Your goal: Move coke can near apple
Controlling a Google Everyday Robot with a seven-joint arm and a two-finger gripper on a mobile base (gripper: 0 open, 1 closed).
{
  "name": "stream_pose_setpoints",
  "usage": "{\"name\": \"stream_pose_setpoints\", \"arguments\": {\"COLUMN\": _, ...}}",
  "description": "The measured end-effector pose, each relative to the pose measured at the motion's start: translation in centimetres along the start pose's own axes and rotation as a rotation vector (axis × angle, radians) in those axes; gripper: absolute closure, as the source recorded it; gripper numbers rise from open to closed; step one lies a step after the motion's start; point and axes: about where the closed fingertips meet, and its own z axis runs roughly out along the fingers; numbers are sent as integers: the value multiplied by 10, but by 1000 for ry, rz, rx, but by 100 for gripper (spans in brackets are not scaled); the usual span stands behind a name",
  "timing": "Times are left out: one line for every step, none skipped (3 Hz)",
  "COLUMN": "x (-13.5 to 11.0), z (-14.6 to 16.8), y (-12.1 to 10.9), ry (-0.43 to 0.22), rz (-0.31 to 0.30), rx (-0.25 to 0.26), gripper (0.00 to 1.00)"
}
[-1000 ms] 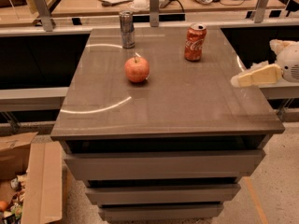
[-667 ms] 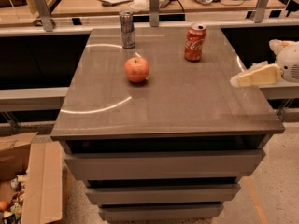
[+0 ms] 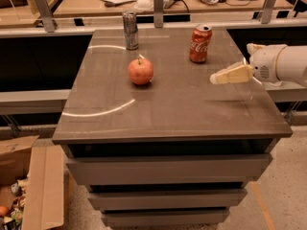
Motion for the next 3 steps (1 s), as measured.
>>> {"name": "stream_pose_setpoints", "arguments": {"x": -4, "z": 40, "y": -3, "ry": -41, "rz": 5, "rx": -24, "gripper": 0}}
{"name": "stream_pose_setpoints", "arguments": {"x": -13, "z": 79, "y": -14, "ry": -87, "rz": -6, "rx": -25, "gripper": 0}}
{"name": "stream_pose_setpoints", "arguments": {"x": -24, "z": 121, "y": -30, "ry": -133, "rz": -13, "rx": -10, "gripper": 0}}
